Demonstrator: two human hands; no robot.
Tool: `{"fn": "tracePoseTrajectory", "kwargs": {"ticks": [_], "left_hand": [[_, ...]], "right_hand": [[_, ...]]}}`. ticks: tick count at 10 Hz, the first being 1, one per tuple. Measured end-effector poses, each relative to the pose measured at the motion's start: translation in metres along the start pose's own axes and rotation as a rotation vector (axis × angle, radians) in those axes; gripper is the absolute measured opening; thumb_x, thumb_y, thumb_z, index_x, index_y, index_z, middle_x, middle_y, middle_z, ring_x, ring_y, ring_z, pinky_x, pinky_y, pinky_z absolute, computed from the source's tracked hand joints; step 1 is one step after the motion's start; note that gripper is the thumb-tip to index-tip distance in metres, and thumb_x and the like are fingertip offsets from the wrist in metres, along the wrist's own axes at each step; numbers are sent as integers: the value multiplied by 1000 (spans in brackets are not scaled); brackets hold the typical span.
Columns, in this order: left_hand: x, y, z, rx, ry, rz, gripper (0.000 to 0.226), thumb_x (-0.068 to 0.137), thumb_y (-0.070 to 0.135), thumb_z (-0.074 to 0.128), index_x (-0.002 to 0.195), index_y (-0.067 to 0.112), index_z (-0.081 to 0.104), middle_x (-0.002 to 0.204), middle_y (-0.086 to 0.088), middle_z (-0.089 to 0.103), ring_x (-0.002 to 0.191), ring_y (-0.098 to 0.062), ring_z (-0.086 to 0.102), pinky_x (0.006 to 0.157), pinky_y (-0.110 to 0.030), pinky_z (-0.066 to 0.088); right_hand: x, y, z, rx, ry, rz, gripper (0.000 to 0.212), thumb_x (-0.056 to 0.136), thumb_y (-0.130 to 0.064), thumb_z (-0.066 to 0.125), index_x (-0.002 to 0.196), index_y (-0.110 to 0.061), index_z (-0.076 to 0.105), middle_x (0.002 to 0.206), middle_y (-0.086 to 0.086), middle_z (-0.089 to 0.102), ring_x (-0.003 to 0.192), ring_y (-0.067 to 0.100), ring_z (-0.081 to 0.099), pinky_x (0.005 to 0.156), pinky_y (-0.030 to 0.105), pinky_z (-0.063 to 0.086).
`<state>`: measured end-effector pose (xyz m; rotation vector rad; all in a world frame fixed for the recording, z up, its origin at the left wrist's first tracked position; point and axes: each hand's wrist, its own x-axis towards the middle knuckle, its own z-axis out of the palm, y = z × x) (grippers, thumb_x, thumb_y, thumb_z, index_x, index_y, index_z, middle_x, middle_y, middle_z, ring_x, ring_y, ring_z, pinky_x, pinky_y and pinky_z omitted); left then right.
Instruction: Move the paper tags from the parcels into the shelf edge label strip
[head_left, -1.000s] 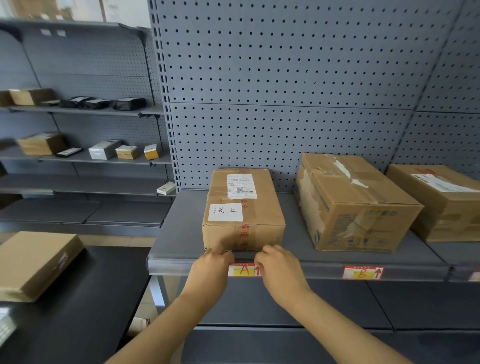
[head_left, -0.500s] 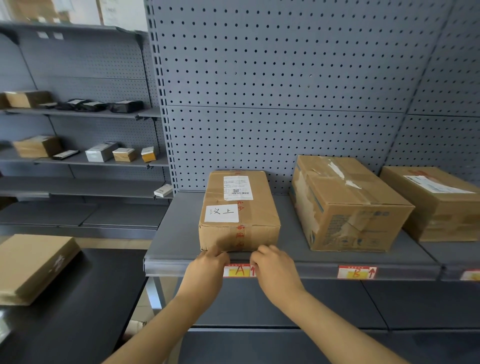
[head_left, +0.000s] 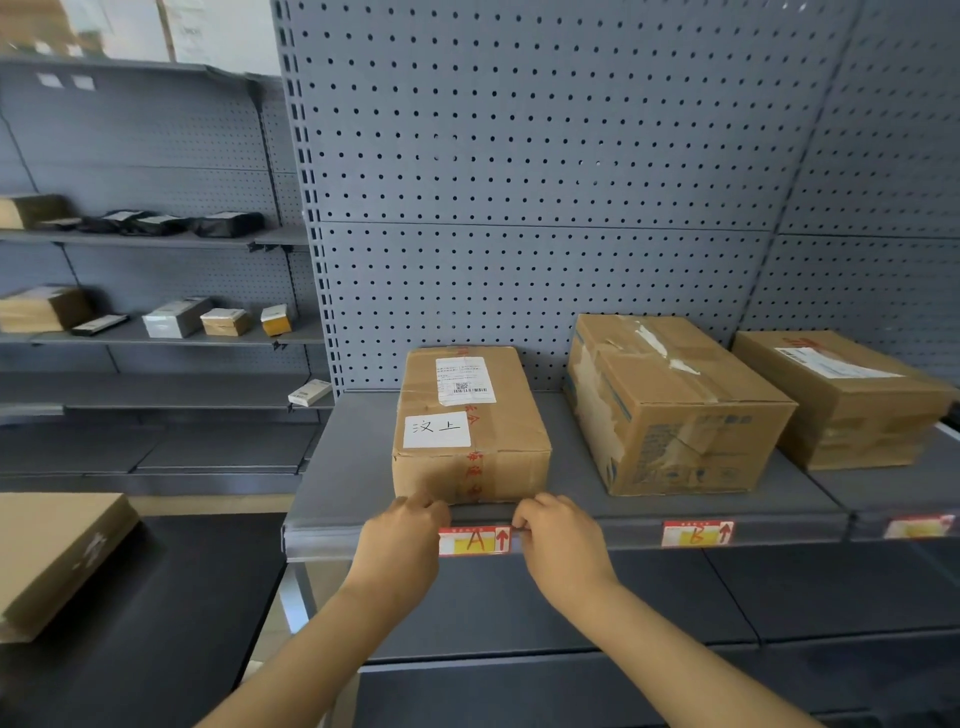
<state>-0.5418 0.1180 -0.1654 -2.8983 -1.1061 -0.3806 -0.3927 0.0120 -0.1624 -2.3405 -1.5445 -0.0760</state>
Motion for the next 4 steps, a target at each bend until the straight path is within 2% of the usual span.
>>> {"fn": "tracePoseTrajectory", "kwargs": {"ticks": [4], "left_hand": [[3,35,-20,25,-11,145,34,90,8,48,118,24,57,119,0,61,105,-22,58,87,-28,43]], "right_hand": [[-27,6,-17,25,47,91,16,91,-16,54,102,-20,64,106,0,64,101,19,55,81,32,47]]}}
